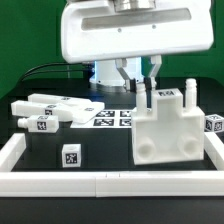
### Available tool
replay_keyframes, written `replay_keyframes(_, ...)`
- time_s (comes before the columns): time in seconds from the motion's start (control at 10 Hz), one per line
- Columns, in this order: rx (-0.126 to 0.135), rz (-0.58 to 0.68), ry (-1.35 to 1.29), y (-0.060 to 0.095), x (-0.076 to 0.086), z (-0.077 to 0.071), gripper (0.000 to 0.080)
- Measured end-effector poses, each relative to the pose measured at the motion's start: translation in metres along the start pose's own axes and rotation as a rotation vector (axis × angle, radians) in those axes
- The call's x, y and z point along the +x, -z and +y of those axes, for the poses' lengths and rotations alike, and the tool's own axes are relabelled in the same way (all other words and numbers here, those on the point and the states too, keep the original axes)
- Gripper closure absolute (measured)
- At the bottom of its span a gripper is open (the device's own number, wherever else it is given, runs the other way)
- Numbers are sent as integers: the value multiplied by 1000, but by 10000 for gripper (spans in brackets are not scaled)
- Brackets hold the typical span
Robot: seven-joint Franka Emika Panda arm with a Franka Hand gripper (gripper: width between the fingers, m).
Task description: Assemble chair
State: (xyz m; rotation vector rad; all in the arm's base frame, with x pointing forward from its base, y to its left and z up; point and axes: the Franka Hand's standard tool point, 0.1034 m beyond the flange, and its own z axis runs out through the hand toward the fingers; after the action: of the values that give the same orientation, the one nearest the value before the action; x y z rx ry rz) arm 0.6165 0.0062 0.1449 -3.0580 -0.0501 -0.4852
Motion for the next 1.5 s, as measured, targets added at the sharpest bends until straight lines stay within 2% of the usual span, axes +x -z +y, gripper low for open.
replay_keyframes(0.1, -6, 64, -10, -4, -2, -7, 686)
replay_keyframes(0.3, -15, 104, -8, -10, -12, -10, 686)
replay_keyframes(0.9, 7, 35, -22, -1, -20, -12, 686)
replay_keyframes(1.2, 7, 25, -20, -20, -29, -21, 686)
replay_keyframes(1.5, 16, 5, -53, -34, -34, -40, 686)
